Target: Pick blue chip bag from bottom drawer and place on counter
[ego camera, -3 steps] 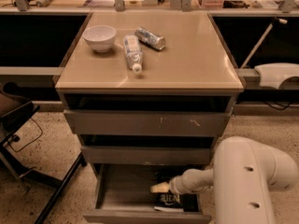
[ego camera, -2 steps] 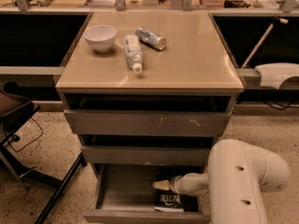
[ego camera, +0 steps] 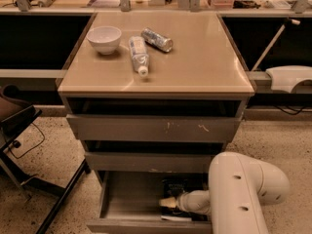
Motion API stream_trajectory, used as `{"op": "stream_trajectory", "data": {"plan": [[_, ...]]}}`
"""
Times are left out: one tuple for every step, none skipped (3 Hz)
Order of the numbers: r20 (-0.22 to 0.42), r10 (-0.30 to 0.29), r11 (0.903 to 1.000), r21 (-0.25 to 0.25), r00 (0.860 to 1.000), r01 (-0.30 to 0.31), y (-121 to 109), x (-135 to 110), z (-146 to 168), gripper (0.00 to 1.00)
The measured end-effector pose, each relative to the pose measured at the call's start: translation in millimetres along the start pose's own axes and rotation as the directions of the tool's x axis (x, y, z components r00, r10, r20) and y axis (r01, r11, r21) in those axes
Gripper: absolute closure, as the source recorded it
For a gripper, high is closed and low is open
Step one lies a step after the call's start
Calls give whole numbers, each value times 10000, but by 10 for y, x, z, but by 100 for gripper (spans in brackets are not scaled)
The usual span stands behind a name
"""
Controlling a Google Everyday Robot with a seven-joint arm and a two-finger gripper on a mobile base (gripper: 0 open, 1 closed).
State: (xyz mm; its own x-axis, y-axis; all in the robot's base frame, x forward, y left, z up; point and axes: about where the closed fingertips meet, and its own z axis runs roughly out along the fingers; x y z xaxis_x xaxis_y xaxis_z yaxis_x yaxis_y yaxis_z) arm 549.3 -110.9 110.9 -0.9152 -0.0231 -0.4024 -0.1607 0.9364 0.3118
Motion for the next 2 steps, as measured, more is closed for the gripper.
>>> {"op": "stream_trajectory", "data": {"plan": [[-43, 21, 10000, -4, 10000, -21, -3, 39, 21, 0], [-43, 21, 10000, -4, 10000, -21, -3, 39, 21, 19]]}}
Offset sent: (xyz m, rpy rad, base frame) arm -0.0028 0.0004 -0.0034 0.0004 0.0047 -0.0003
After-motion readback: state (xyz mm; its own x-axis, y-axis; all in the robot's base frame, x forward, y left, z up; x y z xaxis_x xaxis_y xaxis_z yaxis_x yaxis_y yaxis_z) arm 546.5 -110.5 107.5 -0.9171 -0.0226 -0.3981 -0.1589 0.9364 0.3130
